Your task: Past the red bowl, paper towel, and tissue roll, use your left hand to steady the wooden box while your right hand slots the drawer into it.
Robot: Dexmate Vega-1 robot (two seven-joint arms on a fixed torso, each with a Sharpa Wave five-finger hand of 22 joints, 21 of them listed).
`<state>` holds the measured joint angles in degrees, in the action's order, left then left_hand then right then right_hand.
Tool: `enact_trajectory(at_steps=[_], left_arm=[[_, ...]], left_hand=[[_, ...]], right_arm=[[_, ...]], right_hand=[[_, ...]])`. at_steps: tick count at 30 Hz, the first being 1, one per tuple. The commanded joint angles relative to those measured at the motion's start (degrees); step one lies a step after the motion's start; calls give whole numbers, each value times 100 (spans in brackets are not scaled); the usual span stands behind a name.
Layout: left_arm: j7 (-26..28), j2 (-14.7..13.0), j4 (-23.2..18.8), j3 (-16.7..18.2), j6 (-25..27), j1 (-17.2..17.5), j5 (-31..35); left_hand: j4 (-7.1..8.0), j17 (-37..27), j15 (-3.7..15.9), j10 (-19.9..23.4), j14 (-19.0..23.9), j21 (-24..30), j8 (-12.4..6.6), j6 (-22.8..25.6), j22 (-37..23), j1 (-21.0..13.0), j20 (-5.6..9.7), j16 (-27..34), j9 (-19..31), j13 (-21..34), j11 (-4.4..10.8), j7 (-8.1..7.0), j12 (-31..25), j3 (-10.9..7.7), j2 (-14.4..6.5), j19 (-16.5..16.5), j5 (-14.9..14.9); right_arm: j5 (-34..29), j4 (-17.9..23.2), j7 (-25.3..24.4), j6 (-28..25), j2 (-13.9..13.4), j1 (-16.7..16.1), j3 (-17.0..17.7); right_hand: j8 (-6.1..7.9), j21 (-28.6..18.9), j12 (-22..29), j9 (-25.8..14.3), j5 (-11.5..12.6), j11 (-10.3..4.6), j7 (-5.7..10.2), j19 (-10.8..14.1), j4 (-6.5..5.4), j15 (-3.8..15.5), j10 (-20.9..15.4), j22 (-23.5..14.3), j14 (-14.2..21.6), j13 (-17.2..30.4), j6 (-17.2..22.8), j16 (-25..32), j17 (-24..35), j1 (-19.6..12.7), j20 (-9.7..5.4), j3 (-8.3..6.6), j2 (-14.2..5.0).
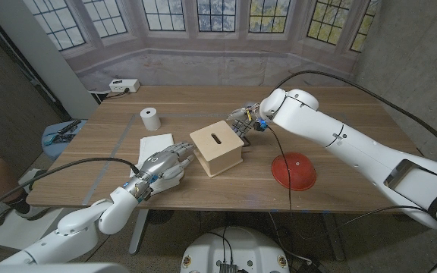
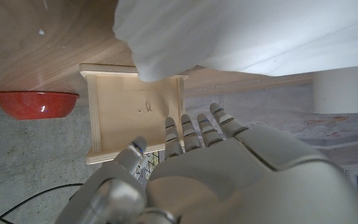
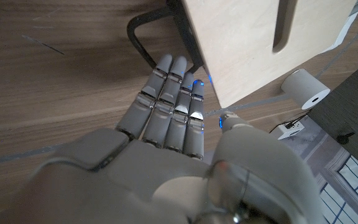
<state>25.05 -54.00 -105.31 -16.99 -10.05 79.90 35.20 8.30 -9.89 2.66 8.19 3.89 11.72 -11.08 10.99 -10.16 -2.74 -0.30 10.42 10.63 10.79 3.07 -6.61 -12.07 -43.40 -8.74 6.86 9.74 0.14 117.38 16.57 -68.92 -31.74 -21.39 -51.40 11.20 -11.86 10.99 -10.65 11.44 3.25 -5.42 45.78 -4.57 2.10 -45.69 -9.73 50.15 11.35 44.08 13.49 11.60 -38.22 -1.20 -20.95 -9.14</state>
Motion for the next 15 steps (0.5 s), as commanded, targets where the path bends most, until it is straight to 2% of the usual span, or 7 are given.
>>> enact_trajectory(at_steps=[1,8,15], left_arm=[[17,-69,-201,198,148,282,-37],[74,-61,-261,322,204,467,-98],[194,46,-331,476,321,652,-199]], left_hand=[[-15,-9,5,56,62,-6,24,27,-13,-39,30,-7,9,15,-5,-25,13,-40,12,27,4],[-9,-10,9,52,61,-5,22,31,-13,-36,29,-7,10,15,-7,-22,15,-42,12,29,3],[-8,-10,2,50,60,-4,23,29,-13,-34,31,-7,10,16,-6,-16,17,-44,15,34,2]], right_arm=[[-52,-41,-69,68,-76,74,24],[-39,-79,-40,74,-83,136,-1],[-68,-121,-56,112,-87,188,-56]], right_hand=[[-21,11,-37,-8,-7,0,2,-12,40,1,54,-28,-50,7,-37,-31,37,9,35,3,31],[-58,78,-62,-8,-20,-9,0,-198,64,-45,202,-30,-302,9,-198,-121,60,75,10,32,58],[-55,93,-60,-8,-23,1,24,-269,86,-68,262,-32,-360,10,-244,-137,63,101,-9,42,73]])
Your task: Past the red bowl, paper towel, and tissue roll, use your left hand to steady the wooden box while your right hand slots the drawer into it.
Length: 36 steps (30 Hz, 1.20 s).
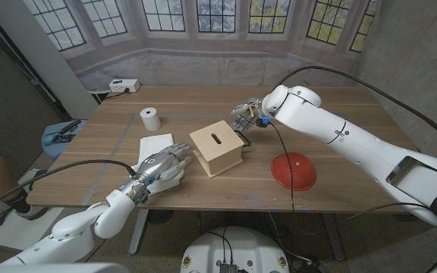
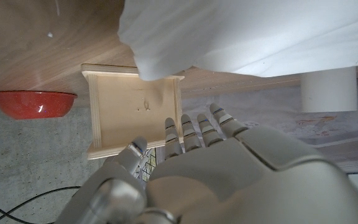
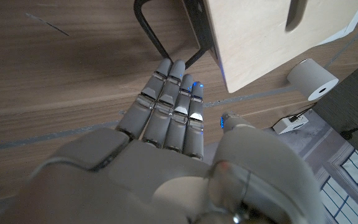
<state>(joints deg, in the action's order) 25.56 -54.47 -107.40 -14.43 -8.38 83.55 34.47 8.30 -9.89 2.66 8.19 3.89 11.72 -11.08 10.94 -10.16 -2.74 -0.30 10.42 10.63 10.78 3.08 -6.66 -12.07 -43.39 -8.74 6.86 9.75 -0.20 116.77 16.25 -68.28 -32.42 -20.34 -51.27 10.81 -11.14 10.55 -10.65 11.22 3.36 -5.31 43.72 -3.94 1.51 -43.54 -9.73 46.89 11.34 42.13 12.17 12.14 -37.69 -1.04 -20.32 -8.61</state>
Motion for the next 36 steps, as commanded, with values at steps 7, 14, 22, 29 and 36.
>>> enact_trajectory(at_steps=[7,14,22,29,36], left_arm=[[260,203,-154,341,208,395,-211],[372,317,-107,381,207,362,-234],[455,469,-2,338,162,233,-301],[461,545,211,209,19,-26,-351],[454,606,400,57,-82,-297,-362]], left_hand=[[-6,-10,3,49,57,-4,22,38,-13,-33,34,-9,10,16,-7,-11,18,-46,16,34,2],[-5,-10,0,54,60,-4,18,49,-13,-33,34,-8,10,16,-10,0,17,-49,17,37,2],[-6,-9,0,61,64,-3,18,51,-13,-34,29,-7,10,16,-5,18,14,-53,18,40,2],[-8,-8,2,59,66,-1,19,52,-13,-34,27,-7,10,17,-2,16,16,-55,21,47,2],[-10,-7,-10,59,74,0,19,54,-13,-35,21,-5,10,17,-15,15,16,-56,25,50,2]], right_arm=[[-66,-81,-72,77,-23,113,-81],[19,-150,-36,190,-24,106,28],[110,-155,-58,274,-39,16,212],[160,-171,-214,383,-4,-180,446],[205,-290,-302,566,47,-269,593]], right_hand=[[-15,18,-8,-8,-2,-26,29,-97,44,-10,67,-38,-62,10,-83,-10,11,61,-57,-18,25],[-21,14,-16,-8,0,-38,-10,-137,81,-71,136,-44,-142,9,-147,-40,1,60,-59,-28,30],[-37,109,-31,-9,-16,-43,23,-622,147,-77,380,-51,-554,12,-386,-119,27,126,-13,9,35],[-38,107,-22,-10,-24,-58,92,-922,179,-30,534,-44,-870,18,-551,-120,90,209,50,73,17],[-60,92,-45,-11,-24,-85,102,-1136,201,-111,789,-41,-1182,22,-778,-149,99,282,92,104,9]])
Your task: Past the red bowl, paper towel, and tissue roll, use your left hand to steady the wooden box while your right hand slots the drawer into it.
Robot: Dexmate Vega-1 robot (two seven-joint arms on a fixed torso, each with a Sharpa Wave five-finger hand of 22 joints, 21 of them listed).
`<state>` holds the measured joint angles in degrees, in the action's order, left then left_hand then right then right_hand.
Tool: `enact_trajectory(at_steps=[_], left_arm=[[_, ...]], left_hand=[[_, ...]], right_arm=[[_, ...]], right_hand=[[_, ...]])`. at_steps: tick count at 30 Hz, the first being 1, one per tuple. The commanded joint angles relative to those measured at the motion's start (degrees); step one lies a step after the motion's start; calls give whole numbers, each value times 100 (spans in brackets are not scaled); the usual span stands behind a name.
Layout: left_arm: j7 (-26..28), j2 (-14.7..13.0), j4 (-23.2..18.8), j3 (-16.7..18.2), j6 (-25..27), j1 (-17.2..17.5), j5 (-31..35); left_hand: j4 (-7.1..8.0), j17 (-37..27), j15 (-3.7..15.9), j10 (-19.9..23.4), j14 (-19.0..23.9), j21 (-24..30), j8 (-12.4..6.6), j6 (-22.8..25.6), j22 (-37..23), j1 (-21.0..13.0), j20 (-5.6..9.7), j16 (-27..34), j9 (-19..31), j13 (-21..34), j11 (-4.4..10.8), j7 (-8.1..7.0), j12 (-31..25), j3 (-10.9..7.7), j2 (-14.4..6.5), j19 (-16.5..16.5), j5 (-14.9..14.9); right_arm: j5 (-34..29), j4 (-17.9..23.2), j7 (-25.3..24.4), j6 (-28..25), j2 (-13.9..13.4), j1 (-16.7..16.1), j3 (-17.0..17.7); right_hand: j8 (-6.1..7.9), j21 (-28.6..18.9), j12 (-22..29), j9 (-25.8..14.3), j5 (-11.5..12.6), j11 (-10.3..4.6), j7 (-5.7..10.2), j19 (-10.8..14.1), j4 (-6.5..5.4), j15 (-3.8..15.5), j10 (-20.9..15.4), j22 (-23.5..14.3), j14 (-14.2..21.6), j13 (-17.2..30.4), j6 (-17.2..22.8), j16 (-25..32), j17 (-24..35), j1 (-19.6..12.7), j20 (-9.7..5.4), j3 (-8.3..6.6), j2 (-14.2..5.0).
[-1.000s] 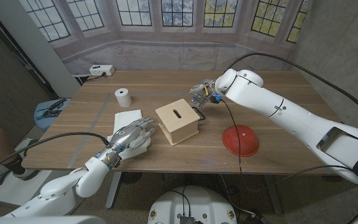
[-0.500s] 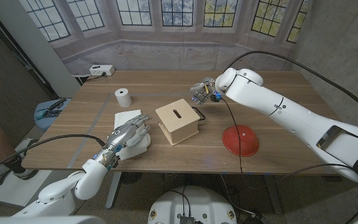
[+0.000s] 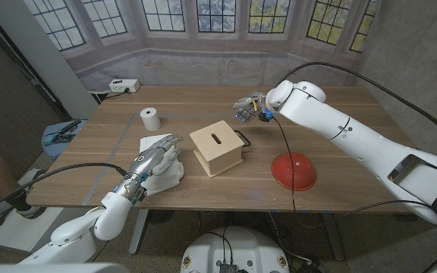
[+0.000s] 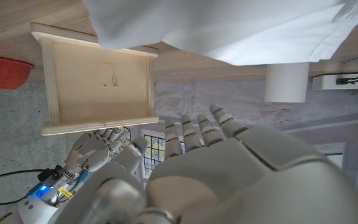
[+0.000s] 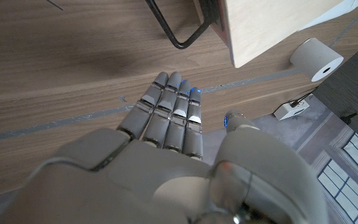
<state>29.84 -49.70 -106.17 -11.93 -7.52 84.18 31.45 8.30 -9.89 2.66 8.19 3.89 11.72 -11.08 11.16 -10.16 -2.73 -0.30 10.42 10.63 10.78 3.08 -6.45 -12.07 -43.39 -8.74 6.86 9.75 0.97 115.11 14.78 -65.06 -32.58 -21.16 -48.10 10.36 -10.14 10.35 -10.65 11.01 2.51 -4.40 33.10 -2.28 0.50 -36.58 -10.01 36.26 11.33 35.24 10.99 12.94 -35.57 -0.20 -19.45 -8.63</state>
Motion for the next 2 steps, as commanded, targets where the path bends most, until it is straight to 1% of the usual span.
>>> enact_trajectory(at_steps=[1,2], left_arm=[[16,140,309,-218,-177,-404,-67],[10,177,373,-267,-195,-483,-76]], left_hand=[[-10,-7,-10,60,74,0,18,34,-13,-35,23,-5,10,17,-11,-9,16,-57,25,51,2],[-10,-7,-10,60,75,0,19,32,-13,-35,23,-5,10,17,-14,-8,16,-57,25,50,2]], right_arm=[[90,-148,-172,273,70,-196,292],[88,-180,-221,341,77,-229,335]], right_hand=[[-13,-10,-23,-11,-1,-3,2,-96,43,-39,112,-13,-171,25,-109,-39,19,72,32,18,9],[-17,-11,-25,-11,0,-8,11,-122,43,-44,148,-13,-218,25,-147,-44,19,84,43,20,6]])
